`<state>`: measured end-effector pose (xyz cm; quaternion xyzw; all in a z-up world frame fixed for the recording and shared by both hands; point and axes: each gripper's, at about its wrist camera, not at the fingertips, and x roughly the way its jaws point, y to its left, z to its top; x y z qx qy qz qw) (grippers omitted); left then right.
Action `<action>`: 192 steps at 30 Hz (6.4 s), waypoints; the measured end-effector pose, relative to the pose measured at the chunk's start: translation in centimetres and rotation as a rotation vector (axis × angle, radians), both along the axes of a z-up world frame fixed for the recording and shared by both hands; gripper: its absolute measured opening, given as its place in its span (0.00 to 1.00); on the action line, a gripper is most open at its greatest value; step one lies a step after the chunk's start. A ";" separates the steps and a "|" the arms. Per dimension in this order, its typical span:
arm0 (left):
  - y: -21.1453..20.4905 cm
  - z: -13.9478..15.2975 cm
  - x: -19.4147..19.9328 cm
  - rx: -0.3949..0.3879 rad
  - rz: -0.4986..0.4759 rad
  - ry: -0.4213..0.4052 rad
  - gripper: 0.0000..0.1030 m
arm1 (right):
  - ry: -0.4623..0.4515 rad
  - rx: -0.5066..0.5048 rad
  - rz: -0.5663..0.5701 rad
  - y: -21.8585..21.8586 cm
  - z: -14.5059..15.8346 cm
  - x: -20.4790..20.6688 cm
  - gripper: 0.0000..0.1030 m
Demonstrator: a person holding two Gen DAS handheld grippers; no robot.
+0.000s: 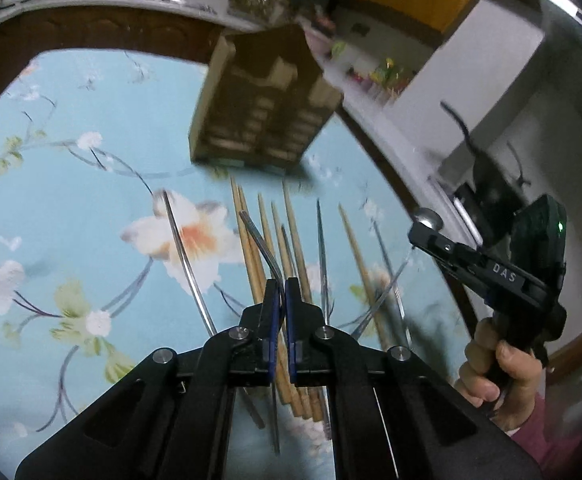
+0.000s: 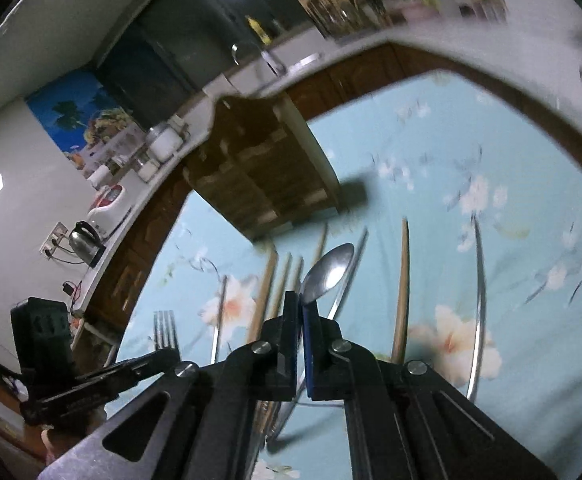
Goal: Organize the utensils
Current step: 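Close the left tool on the metal fork while the right tool grasps the metal spoon, then lift the fork with the left tool while the right tool carries the spoon to the wooden holder, then open the left tool over the holder while the right tool releases the spoon into it, then move both tools back down to the remaining utensils, then grasp a thin metal chopstick with the left tool while the right tool grasps another, then lift both metal chopsticks and carry them above the wooden holder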
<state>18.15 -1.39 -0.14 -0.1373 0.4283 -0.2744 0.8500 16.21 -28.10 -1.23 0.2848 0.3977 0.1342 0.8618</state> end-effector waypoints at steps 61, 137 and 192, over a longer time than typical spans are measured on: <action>-3.5 4.3 20.4 0.062 0.206 -0.295 0.03 | -0.213 -0.317 0.010 3.6 2.1 18.9 0.02; 5.4 -0.9 -2.1 0.135 0.384 -0.054 0.87 | -0.044 -0.192 -0.137 0.6 -1.0 -4.7 0.91; -0.1 -1.3 7.2 0.134 0.120 0.043 0.04 | 0.106 -0.192 0.005 3.3 -3.1 6.6 0.04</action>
